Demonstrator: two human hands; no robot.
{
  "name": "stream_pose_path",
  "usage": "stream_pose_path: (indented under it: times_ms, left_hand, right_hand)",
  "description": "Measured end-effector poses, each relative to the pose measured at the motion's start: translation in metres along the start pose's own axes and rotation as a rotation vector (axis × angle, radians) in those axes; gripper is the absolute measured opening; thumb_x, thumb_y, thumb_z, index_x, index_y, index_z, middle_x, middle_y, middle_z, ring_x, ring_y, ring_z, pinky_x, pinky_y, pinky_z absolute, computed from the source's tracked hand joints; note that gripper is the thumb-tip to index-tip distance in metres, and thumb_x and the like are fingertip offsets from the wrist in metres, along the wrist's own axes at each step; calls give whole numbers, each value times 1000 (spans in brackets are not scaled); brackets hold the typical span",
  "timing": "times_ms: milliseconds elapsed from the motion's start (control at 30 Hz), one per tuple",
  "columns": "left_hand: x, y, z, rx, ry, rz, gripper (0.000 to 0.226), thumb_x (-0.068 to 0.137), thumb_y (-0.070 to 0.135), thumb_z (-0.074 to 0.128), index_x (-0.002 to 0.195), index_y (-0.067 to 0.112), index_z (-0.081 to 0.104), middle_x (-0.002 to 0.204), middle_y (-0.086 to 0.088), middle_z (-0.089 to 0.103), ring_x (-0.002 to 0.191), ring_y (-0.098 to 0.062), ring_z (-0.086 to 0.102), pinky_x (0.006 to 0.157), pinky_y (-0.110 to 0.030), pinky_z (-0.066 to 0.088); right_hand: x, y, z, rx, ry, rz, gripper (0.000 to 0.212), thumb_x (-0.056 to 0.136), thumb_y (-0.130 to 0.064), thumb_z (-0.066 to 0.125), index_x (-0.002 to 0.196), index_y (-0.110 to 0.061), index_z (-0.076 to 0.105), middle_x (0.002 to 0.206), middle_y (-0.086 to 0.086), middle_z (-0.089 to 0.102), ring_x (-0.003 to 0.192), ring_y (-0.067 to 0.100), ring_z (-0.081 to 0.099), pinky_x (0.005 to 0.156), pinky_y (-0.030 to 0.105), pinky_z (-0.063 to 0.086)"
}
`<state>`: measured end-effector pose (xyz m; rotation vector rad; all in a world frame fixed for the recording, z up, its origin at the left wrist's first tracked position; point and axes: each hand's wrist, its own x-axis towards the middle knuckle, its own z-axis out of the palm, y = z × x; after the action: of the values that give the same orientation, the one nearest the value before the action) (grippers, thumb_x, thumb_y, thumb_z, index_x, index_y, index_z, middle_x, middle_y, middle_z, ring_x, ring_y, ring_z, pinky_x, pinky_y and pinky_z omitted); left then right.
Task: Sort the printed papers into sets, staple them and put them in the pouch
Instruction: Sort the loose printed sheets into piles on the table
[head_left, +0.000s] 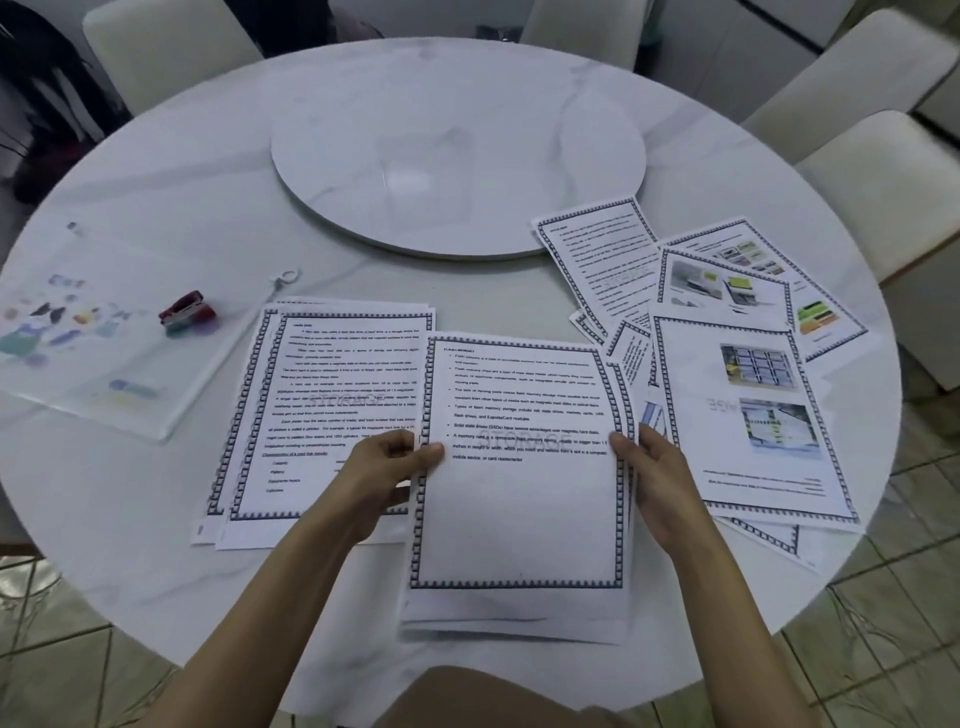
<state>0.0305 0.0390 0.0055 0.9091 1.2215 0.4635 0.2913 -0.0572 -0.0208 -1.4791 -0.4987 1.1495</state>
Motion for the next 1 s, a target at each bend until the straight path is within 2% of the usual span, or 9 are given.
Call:
stream_pose_path:
  times_ms: [133, 300, 367, 433, 533, 633, 733, 900, 1000]
  left_hand:
    - [3, -2, 1, 2, 51, -6, 24, 79, 15, 70, 74, 9, 47, 75, -8, 55, 52, -7, 57, 49, -20, 48]
    - [0, -2, 0, -34, 19, 28, 16, 86, 20, 62, 78, 6, 59, 75, -5, 62, 64, -12, 59, 55, -23, 54]
    - [-1, -2, 0, -15, -24, 42, 15, 88, 17, 60, 92, 3, 64, 82, -5, 65, 70, -12, 61, 59, -22, 55]
    - [0, -3, -2, 9, -23, 45, 13, 88, 15, 60, 89, 2, 63, 82, -6, 64, 68, -11, 62, 57, -21, 54]
    - [2, -3, -4, 49, 46, 52, 15, 88, 17, 61, 85, 3, 56, 84, -13, 56, 70, -17, 58, 54, -20, 53]
    - [7, -5, -11, 117, 121, 78, 15, 88, 17, 61, 87, 2, 58, 85, -14, 53, 73, -20, 56, 56, -21, 54]
    - [11, -8, -18, 182, 202, 116, 13, 89, 18, 60, 84, 7, 65, 87, -16, 59, 76, -23, 53, 68, -34, 48]
    - [15, -15, -27, 248, 288, 126, 11, 89, 18, 60, 80, 15, 65, 88, -15, 66, 75, -23, 56, 74, -43, 51]
    - [18, -19, -28, 269, 316, 127, 13, 90, 18, 59, 78, 15, 64, 76, -7, 63, 69, -21, 52, 65, -35, 47]
  right_hand:
    - [-3, 7, -4, 25, 49, 17, 23, 87, -15, 59, 110, -14, 62, 101, -2, 71, 92, 12, 68, 76, 22, 56]
    - [-10, 7, -10, 5, 80, -24, 73, 46, -54, 82, 106, -16, 64, 92, -6, 74, 87, 9, 69, 70, 19, 56]
    - [-8, 6, -14, 1, 107, -18, 63, 56, -52, 80, 106, -18, 63, 99, -3, 73, 98, 15, 67, 78, 23, 57]
    - [-8, 3, -17, 1, 118, -42, 51, 68, -46, 75, 108, -17, 63, 104, 1, 71, 105, 21, 65, 85, 27, 55]
    - [-7, -5, -24, -60, 166, -77, 75, 54, -59, 78, 111, -15, 62, 109, 5, 69, 106, 23, 64, 94, 38, 51]
    - [-6, -13, -38, -90, 180, -96, 85, 54, -59, 78, 120, -9, 58, 107, 5, 69, 102, 21, 65, 88, 32, 54]
    - [0, -19, -61, -160, 217, -99, 28, 87, -22, 62, 112, -11, 60, 92, -1, 74, 81, 11, 70, 68, 21, 57]
    - [5, -20, -96, -357, 340, -114, 28, 92, -17, 54, 119, -10, 55, 105, 14, 65, 74, 10, 67, 66, 20, 56]
    - [1, -20, -103, -489, 377, -125, 24, 94, -18, 52, 117, -13, 56, 111, 17, 64, 90, 28, 64, 80, 37, 53]
